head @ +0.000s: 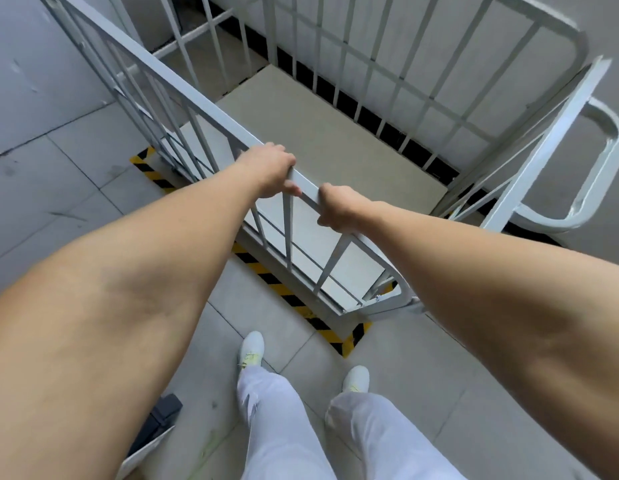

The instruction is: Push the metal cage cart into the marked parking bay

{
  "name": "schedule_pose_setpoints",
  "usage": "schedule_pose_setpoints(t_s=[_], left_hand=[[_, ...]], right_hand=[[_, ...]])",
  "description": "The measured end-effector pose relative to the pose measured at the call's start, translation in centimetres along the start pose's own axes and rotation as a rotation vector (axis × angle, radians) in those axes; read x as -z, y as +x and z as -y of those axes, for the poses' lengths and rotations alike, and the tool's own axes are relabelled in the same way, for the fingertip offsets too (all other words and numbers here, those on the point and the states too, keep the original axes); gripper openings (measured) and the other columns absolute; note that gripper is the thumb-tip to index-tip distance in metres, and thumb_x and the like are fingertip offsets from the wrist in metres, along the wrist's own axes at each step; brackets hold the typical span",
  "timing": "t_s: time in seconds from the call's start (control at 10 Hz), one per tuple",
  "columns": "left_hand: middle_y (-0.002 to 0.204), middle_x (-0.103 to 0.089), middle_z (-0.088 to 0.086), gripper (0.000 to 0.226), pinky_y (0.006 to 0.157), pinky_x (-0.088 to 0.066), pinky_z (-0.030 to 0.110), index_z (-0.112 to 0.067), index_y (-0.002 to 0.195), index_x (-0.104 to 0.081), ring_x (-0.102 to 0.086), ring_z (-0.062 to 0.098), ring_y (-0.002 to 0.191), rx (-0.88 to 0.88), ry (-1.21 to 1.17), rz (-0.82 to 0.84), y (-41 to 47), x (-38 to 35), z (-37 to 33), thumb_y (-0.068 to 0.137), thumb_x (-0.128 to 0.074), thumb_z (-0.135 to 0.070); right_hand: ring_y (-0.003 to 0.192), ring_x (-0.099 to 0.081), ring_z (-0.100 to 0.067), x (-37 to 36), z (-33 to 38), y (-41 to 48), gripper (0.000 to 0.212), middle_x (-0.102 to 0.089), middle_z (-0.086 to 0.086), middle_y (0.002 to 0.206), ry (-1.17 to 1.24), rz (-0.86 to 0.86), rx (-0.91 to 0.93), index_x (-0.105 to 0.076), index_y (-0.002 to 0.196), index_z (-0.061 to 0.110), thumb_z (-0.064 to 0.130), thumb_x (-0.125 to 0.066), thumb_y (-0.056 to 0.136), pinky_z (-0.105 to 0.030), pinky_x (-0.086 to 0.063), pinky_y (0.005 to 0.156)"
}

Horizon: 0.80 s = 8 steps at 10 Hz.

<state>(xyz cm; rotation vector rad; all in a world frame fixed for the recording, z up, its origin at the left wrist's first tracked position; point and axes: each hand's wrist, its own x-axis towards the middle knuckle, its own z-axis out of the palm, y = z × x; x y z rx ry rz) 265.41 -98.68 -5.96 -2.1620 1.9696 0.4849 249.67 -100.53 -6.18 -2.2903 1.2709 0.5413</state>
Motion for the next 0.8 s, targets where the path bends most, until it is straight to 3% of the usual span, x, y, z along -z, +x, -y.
schedule_pose_setpoints(t_s=[0.1, 0.3, 0.5, 0.6, 0.7, 0.8], left_hand=[[0.113, -0.055, 0.014, 0.054, 0.095, -0.045, 0.042, -0.009, 0.107, -0.059, -0.052, 0.032, 0.113, 0.017, -0.028, -0.021, -0.2, -0.9, -0.7, 0.083, -0.061, -0.057], [0.110, -0.059, 0.012, 0.045, 0.091, -0.046, 0.042, -0.011, 0.097, -0.060, -0.055, 0.030, 0.108, 0.050, 0.036, -0.050, -0.1, -0.6, -2.6, 0.083, -0.063, -0.053], [0.105, -0.063, 0.010, 0.045, 0.083, -0.048, 0.037, -0.012, 0.090, -0.059, -0.059, 0.031, 0.103, 0.101, 0.057, 0.051, -0.2, 0.1, -3.9, 0.078, -0.069, -0.055], [0.103, -0.067, 0.011, 0.049, 0.084, -0.049, 0.037, -0.008, 0.098, -0.063, -0.062, 0.032, 0.096, 0.156, 0.068, 0.206, 0.9, 1.6, -4.1, 0.077, -0.073, -0.051], [0.124, -0.063, 0.009, 0.060, 0.099, -0.045, 0.041, -0.009, 0.124, -0.057, -0.059, 0.031, 0.114, 0.194, 0.037, 0.302, 1.7, 2.8, -4.9, 0.077, -0.075, -0.041], [0.138, -0.054, 0.008, 0.063, 0.107, -0.040, 0.042, -0.013, 0.136, -0.048, -0.052, 0.029, 0.126, 0.165, -0.022, 0.291, 2.5, 4.1, -6.2, 0.081, -0.072, -0.033]], right_hand=[[0.084, -0.050, -0.032, -0.5, -0.7, -0.2, 0.033, -0.059, -0.018, 0.113, 0.004, 0.016, 0.052, -0.041, 0.119, 0.005, 0.012, -0.055, 0.089, -0.034, -0.041, 0.070], [0.083, -0.047, -0.031, -0.3, -2.2, -0.5, 0.032, -0.057, -0.018, 0.116, 0.005, 0.009, 0.100, -0.042, 0.121, 0.007, 0.010, -0.049, 0.090, -0.031, -0.038, 0.070], [0.085, -0.051, -0.032, -0.1, -2.9, -0.7, 0.024, -0.058, -0.018, 0.115, -0.006, 0.078, 0.113, -0.043, 0.108, 0.011, 0.014, -0.055, 0.088, -0.031, -0.039, 0.069], [0.106, -0.058, -0.033, 1.1, -3.1, 0.0, 0.037, -0.060, -0.013, 0.115, -0.002, 0.162, 0.141, -0.052, 0.115, 0.008, 0.032, -0.063, 0.089, -0.030, -0.044, 0.081], [0.111, -0.060, -0.033, 3.0, -4.2, 0.2, 0.053, -0.064, -0.016, 0.119, 0.044, 0.182, 0.122, -0.056, 0.123, 0.001, 0.044, -0.059, 0.091, -0.035, -0.050, 0.094], [0.120, -0.055, -0.034, 5.5, -6.5, -0.4, 0.053, -0.060, -0.018, 0.129, -0.006, 0.105, 0.058, -0.056, 0.129, 0.000, 0.040, -0.057, 0.094, -0.036, -0.045, 0.101]])
